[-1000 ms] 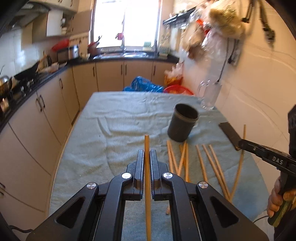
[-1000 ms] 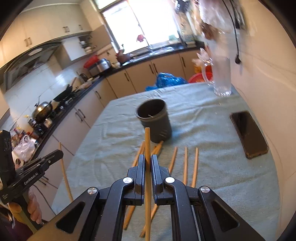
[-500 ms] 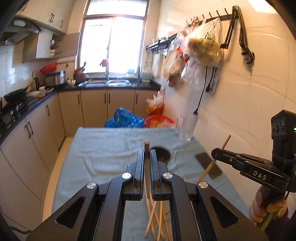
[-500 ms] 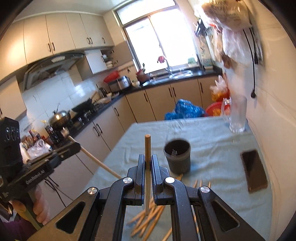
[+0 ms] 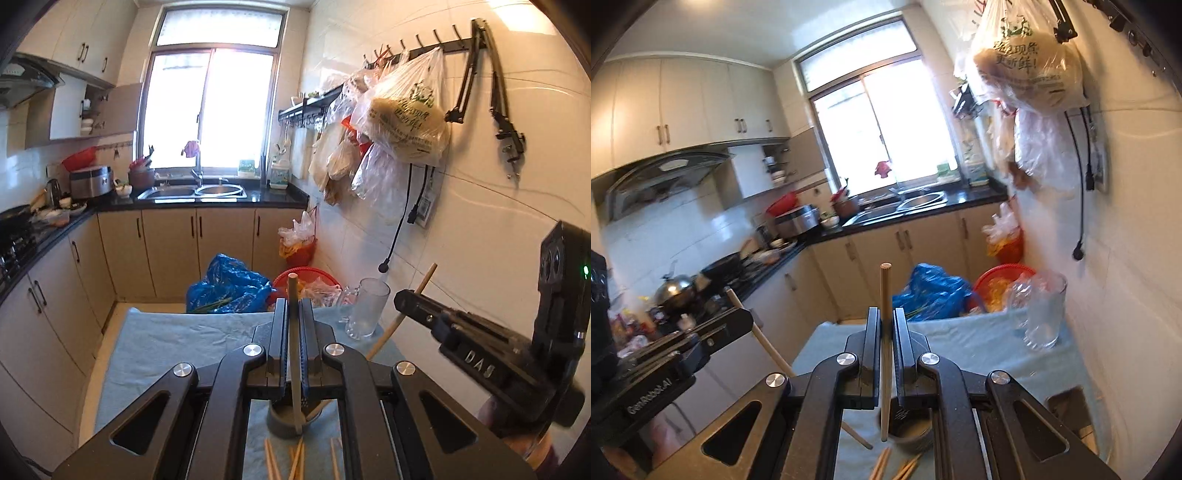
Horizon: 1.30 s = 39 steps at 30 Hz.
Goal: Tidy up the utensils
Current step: 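Lift both held chopsticks upright and carry them over the black holder cup, then open the left tool over the cup while the right tool releases its chopstick, then move both open tools back down to the remaining chopsticks on the towel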
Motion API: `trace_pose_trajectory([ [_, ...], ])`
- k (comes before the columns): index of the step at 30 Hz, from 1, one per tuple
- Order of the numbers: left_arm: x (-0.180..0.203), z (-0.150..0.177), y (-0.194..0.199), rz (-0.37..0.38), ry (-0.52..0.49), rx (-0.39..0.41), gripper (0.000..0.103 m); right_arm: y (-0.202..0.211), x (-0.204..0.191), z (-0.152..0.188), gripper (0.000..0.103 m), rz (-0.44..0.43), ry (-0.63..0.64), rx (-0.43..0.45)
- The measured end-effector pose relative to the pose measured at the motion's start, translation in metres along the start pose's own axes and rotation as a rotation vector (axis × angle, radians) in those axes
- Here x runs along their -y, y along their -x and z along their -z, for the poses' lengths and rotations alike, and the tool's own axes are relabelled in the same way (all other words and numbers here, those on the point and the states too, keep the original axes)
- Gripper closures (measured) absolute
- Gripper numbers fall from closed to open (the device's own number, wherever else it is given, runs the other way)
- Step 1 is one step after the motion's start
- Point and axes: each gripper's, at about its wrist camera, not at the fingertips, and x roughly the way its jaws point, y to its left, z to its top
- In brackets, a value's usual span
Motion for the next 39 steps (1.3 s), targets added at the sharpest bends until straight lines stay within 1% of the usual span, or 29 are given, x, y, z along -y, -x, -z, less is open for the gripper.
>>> trace_pose_trajectory([
  [2,0.001,-0.003,-0.017,-0.007,0.003,-0.014,0.098,-0.012,0.008,-0.001,0.096,0.008,-0.024,-0.012],
  [5,0.002,0.0,-0.052,-0.05,-0.01,-0.046,0.098,-0.031,0.019,0.0,0.096,0.035,-0.037,-0.028],
  [7,0.0,0.007,-0.073,-0.064,-0.011,-0.087,0.098,-0.049,0.025,0.006,0.096,0.051,-0.038,-0.073],
  [10,-0.006,0.023,-0.108,-0.087,-0.013,-0.168,0.098,-0.084,0.037,0.024,0.096,0.068,-0.063,-0.181],
  [11,-0.008,0.028,-0.118,-0.097,-0.014,-0.192,0.098,-0.09,0.041,0.029,0.096,0.067,-0.072,-0.2],
  [12,-0.012,0.032,-0.123,-0.102,-0.014,-0.206,0.098,-0.102,0.047,0.036,0.096,0.067,-0.095,-0.234],
  [15,-0.023,0.039,-0.134,-0.111,0.01,-0.231,0.098,-0.12,0.058,0.045,0.095,0.066,-0.126,-0.28],
  [16,-0.026,0.039,-0.134,-0.113,0.02,-0.229,0.097,-0.125,0.062,0.047,0.095,0.068,-0.138,-0.288],
  [17,-0.029,0.039,-0.135,-0.112,0.029,-0.229,0.091,-0.127,0.063,0.051,0.093,0.07,-0.142,-0.292],
  [18,-0.032,0.039,-0.134,-0.106,0.039,-0.231,0.085,-0.129,0.066,0.051,0.083,0.07,-0.144,-0.294],
  [19,-0.036,0.039,-0.133,-0.098,0.049,-0.229,0.072,-0.128,0.068,0.053,0.075,0.074,-0.145,-0.291],
  [20,-0.038,0.039,-0.13,-0.095,0.059,-0.22,0.065,-0.127,0.07,0.054,0.056,0.08,-0.146,-0.283],
  [21,-0.039,0.039,-0.125,-0.097,0.064,-0.208,0.064,-0.125,0.07,0.053,0.045,0.08,-0.148,-0.273],
  [27,-0.044,0.037,-0.097,-0.082,0.073,-0.182,0.057,-0.105,0.07,0.045,0.044,0.09,-0.149,-0.239],
  [31,-0.05,0.045,-0.064,-0.076,0.085,-0.158,0.052,-0.079,0.071,0.044,0.041,0.095,-0.15,-0.226],
  [34,-0.058,0.06,-0.038,-0.073,0.094,-0.159,0.047,-0.054,0.074,0.052,0.037,0.117,-0.136,-0.24],
  [36,-0.063,0.079,-0.021,-0.068,0.096,-0.173,0.044,-0.041,0.077,0.059,0.033,0.129,-0.12,-0.262],
  [38,-0.067,0.101,-0.012,-0.067,0.086,-0.201,0.043,-0.028,0.081,0.072,0.029,0.144,-0.095,-0.301],
  [39,-0.067,0.112,-0.009,-0.064,0.078,-0.218,0.043,-0.021,0.084,0.084,0.028,0.154,-0.08,-0.34],
])
